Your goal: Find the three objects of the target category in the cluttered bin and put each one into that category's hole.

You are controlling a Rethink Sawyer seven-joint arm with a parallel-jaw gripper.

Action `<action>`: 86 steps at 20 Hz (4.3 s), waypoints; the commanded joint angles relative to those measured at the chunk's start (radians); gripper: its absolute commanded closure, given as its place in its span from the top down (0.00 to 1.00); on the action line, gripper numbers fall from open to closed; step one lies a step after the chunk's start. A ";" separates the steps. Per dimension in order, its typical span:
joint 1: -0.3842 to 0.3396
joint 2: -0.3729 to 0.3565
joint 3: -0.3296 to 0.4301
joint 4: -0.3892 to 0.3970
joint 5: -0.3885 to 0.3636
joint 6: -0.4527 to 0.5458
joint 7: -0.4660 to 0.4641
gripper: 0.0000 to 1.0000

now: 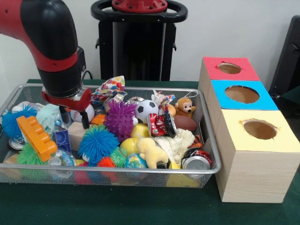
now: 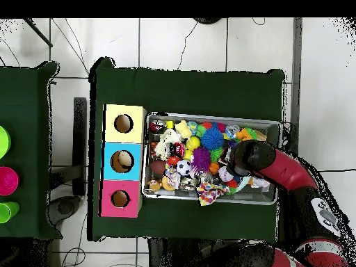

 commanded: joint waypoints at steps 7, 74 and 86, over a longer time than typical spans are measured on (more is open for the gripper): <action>-0.002 0.030 0.064 -0.073 0.026 0.181 0.090 1.00; -0.115 0.026 0.119 -0.144 -0.016 0.307 -0.016 1.00; -0.133 0.023 0.129 -0.099 -0.013 0.274 -0.017 1.00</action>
